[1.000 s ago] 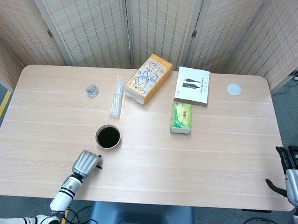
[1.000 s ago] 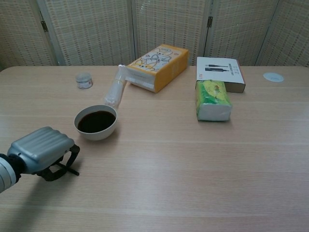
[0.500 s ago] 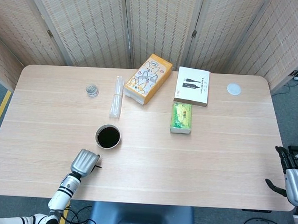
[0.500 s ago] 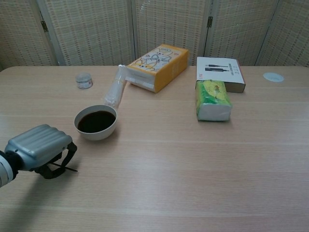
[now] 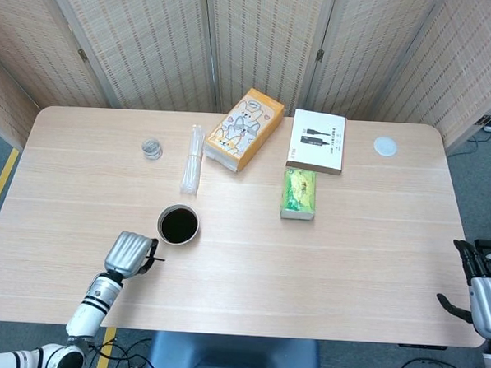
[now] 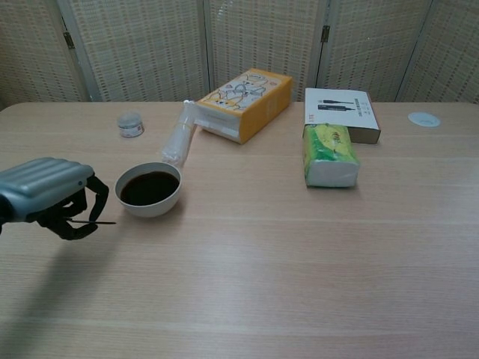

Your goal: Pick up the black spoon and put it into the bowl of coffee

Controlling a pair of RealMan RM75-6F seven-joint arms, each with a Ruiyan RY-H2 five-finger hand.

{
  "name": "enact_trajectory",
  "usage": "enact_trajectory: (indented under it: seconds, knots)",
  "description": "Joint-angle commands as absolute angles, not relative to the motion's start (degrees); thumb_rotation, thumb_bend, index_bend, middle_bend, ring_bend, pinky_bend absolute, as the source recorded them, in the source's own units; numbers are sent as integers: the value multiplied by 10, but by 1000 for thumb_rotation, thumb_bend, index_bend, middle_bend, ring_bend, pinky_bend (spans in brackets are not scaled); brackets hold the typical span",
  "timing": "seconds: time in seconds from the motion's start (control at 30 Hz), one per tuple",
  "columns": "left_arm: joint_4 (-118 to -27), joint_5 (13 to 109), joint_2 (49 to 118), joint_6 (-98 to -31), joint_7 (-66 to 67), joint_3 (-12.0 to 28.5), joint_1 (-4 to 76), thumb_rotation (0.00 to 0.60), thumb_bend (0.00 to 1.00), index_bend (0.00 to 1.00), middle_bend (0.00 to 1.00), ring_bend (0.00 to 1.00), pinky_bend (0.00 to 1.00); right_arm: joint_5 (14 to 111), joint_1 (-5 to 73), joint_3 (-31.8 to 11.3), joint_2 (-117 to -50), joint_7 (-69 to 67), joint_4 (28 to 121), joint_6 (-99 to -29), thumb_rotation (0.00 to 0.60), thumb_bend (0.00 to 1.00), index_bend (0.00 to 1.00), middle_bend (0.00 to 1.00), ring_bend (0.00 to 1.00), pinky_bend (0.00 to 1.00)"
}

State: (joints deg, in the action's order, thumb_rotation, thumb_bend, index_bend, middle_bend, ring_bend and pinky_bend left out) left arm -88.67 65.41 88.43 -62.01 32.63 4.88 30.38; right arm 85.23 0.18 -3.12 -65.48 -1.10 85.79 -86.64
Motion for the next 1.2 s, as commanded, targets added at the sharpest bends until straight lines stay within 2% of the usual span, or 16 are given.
enact_trajectory:
  seconds: [0.03,0.27,0.6,0.93,1.1,1.2]
  knots:
    - [-932,643,839,-605,234,92,306,600,425,656,1000,1000,1000,853,2,-31,-655,-11,858,-866,600,66,78,113,200,220]
    - [-951,626,821,-558,79,149,325,600,425,658,1000,1000,1000,855,4,-31,-656,-12,858,-866,600,54,78,113,201,220]
    - [-903,583,896,-516,-52,200,368,600,426,661,1000,1000,1000,854,-1,-30,-653,-20,855,-872,600,54,78,113,202,220]
    - [-799,561,996,-538,-38,207,413,600,427,673,1000,1000,1000,854,-6,-30,-652,-28,852,-877,600,53,78,113,204,220]
    - [-726,589,1037,-566,-1,187,428,600,426,672,1000,1000,1000,853,-7,-30,-651,-32,850,-879,600,53,78,113,206,220]
    - [-702,586,1053,-569,-7,190,428,600,426,671,1000,1000,1000,853,-8,-30,-651,-34,849,-880,600,53,78,113,208,220]
